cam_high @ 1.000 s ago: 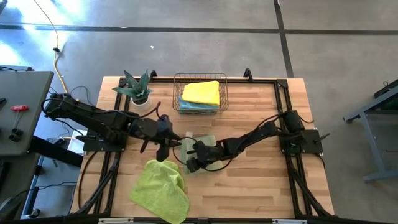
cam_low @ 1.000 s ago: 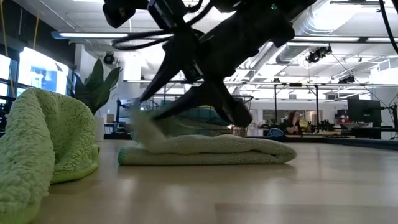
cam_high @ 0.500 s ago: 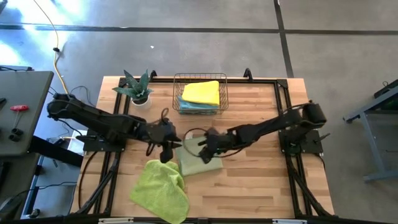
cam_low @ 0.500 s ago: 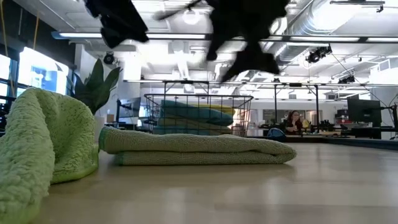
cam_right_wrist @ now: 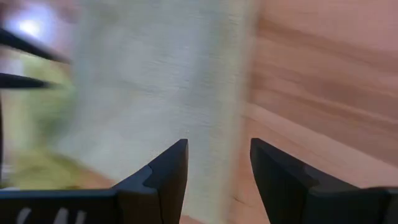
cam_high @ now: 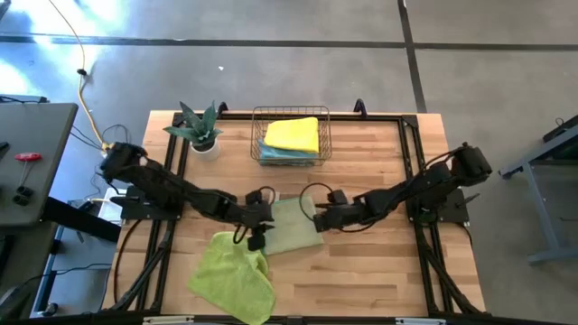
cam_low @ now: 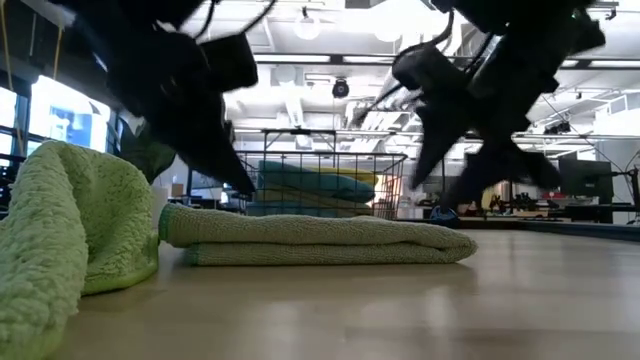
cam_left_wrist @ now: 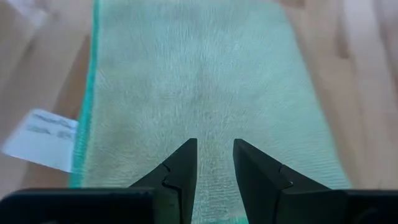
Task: Fold microfiber towels
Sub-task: Put the light blue microfiber cloth in the basket
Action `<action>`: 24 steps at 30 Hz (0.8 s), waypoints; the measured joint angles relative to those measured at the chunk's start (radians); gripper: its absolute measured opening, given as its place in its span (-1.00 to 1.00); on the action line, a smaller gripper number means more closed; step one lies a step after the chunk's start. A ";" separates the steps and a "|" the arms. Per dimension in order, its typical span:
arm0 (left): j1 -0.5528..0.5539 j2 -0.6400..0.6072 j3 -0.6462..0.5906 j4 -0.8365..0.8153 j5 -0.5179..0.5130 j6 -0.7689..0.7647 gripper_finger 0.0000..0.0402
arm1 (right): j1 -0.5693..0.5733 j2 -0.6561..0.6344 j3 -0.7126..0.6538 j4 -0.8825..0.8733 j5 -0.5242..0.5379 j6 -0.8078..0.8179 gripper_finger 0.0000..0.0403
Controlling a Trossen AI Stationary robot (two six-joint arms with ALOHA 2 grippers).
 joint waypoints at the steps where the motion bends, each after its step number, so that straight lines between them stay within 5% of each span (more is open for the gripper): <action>1: 0.002 0.026 -0.001 0.021 0.002 -0.005 -0.53 | -0.001 -0.008 -0.027 0.078 -0.002 -0.002 -0.18; 4: 0.002 0.109 -0.001 0.052 0.016 -0.032 -0.53 | -0.002 -0.019 -0.073 0.238 0.017 -0.061 -0.18; 11: 0.001 0.210 0.000 0.128 0.023 -0.086 -0.53 | -0.025 -0.006 -0.088 0.195 0.024 -0.034 -0.16; 24: -0.003 0.214 -0.003 0.155 0.021 -0.053 -0.53 | -0.109 0.002 -0.087 0.129 -0.078 -0.151 0.19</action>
